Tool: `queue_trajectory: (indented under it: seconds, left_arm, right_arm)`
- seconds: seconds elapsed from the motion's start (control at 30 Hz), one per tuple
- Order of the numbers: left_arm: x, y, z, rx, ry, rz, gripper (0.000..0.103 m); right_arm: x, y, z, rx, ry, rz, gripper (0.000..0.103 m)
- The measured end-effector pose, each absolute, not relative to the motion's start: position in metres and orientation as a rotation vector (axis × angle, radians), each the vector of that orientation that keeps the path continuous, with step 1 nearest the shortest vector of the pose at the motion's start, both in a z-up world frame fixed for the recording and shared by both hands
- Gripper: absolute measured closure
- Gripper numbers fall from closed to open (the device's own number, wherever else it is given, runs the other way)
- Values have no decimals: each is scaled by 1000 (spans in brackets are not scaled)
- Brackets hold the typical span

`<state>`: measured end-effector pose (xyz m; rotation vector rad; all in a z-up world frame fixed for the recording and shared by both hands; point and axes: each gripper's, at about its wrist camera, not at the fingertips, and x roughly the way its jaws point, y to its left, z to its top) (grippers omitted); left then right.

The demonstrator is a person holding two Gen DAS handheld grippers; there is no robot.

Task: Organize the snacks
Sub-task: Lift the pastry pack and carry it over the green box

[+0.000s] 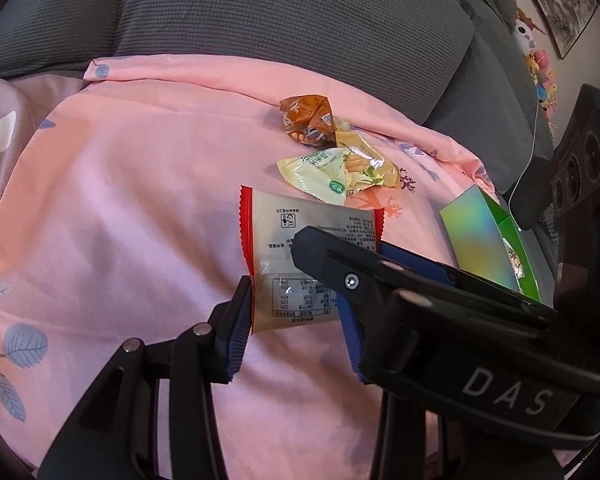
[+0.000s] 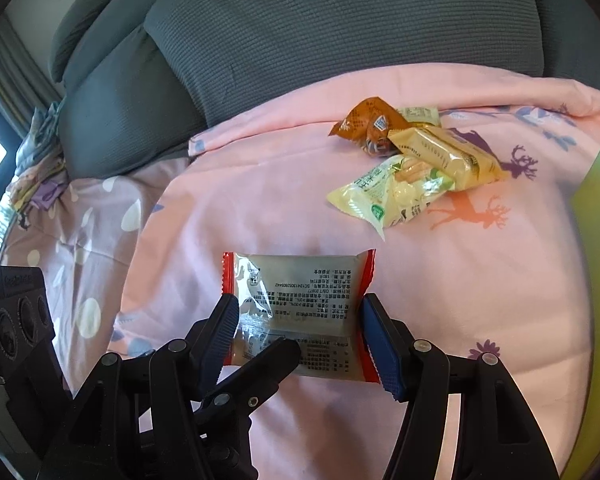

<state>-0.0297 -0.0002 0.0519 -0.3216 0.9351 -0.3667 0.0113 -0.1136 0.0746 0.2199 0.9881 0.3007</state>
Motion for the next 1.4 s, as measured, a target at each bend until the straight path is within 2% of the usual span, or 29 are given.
queue_trajectory:
  seconds: [0.33, 0.63, 0.9, 1.4]
  left_arm:
    - [-37, -3, 70, -303, 877, -371, 63]
    - [-53, -19, 110, -245, 765, -400, 63]
    - [-59, -53, 140, -174, 696, -441, 63]
    - [-49, -146, 158, -74, 682, -568, 62]
  right_arm:
    - [-1, -111, 95, 193, 916, 287, 37]
    - [-24, -121, 138, 170, 799, 266, 37]
    - [-41, -155, 171, 184, 724, 237, 37]
    - [-54, -249, 185, 322, 679, 96, 37]
